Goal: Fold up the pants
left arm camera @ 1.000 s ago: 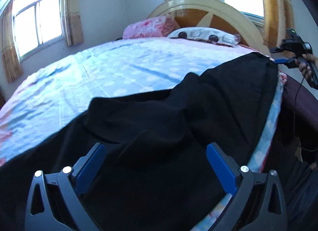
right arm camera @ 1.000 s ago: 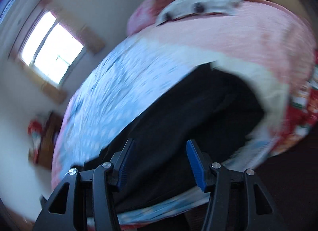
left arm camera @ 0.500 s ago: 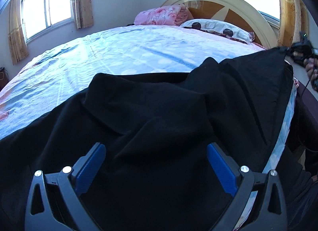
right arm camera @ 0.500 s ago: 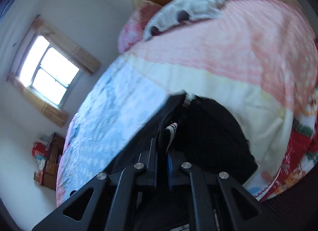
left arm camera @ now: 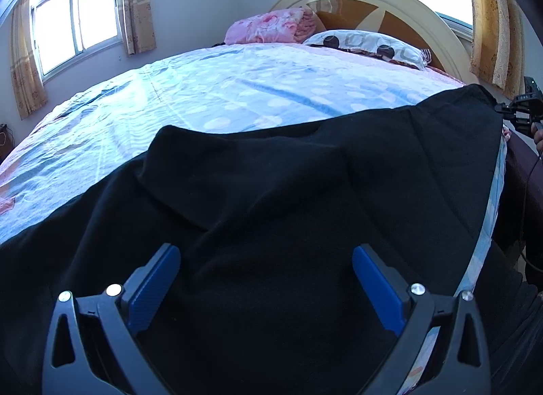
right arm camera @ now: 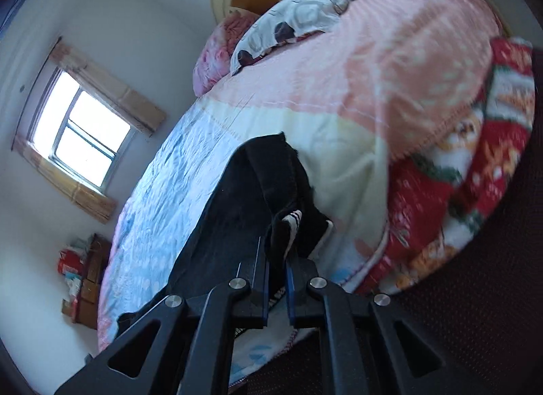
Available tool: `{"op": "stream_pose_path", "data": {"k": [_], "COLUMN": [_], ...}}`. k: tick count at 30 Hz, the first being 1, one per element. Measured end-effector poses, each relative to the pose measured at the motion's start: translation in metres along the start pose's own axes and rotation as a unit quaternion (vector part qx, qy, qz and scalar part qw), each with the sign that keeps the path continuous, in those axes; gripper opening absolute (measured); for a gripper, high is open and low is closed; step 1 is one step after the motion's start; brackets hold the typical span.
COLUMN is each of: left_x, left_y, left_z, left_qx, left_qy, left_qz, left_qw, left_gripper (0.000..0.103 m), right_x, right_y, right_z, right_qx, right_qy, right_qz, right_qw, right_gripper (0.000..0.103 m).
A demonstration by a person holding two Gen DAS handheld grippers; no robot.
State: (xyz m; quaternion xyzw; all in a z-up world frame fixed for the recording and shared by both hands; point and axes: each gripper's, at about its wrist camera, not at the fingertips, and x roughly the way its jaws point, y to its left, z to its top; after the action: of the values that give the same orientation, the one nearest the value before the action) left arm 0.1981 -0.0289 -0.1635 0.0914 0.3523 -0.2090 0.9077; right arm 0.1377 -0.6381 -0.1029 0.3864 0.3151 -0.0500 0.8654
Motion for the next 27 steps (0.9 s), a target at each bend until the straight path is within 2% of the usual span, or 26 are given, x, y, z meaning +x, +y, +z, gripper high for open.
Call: {"op": "stream_pose_path", "data": {"k": [4,7,10,12,14,15,17,19,21,27], "left_x": [0.0,0.0,0.0,0.0,-0.001,-0.002,-0.005,-0.012,-0.02,-0.029], "left_y": [0.0,-0.001,-0.001,-0.001,-0.001,-0.001,-0.001,0.0,0.004,0.015], "left_z": [-0.001,-0.002,-0.003,-0.004,-0.004,-0.004,-0.005,-0.006,-0.007,-0.015], "left_qx": [-0.001,0.001,0.002,0.001,0.0,-0.001,-0.006,-0.014,-0.029,-0.046], "left_qy": [-0.005,-0.009,-0.014,-0.017,-0.021,-0.023,-0.03,-0.038,-0.052,-0.062], "left_qz": [0.0,0.003,0.004,0.003,0.004,0.004,0.007,0.011,0.009,0.028], "left_qw": [1.0,1.0,0.9999,0.9998,0.9998,0.9997,0.9995,0.9991,0.9982,0.9967], "left_gripper": [0.103,0.103,0.103,0.103,0.103,0.103,0.103,0.103,0.103,0.103], "right_x": [-0.007,-0.021,-0.041,-0.046,-0.036,-0.021,0.015,0.055,0.092,0.195], "right_y": [0.009,0.018,0.026,0.052,0.092,0.119,0.169,0.217,0.255,0.346], "right_z": [0.002,0.006,0.013,0.015,0.013,0.008,-0.008,-0.032,-0.057,-0.148], "right_qx": [-0.018,-0.034,-0.037,-0.084,-0.143,-0.177,-0.235,-0.285,-0.316,-0.368], "right_qy": [0.004,-0.013,-0.065,-0.091,-0.072,-0.042,0.03,0.092,0.15,0.282], "right_qz": [-0.031,-0.09,-0.165,-0.17,-0.122,-0.083,-0.005,0.058,0.104,0.179], "right_qw": [0.999,0.995,0.983,0.978,0.98,0.98,0.971,0.952,0.931,0.868], "right_gripper": [0.014,0.035,0.036,0.036,0.037,0.037,0.037,0.037,0.037,0.037]}}
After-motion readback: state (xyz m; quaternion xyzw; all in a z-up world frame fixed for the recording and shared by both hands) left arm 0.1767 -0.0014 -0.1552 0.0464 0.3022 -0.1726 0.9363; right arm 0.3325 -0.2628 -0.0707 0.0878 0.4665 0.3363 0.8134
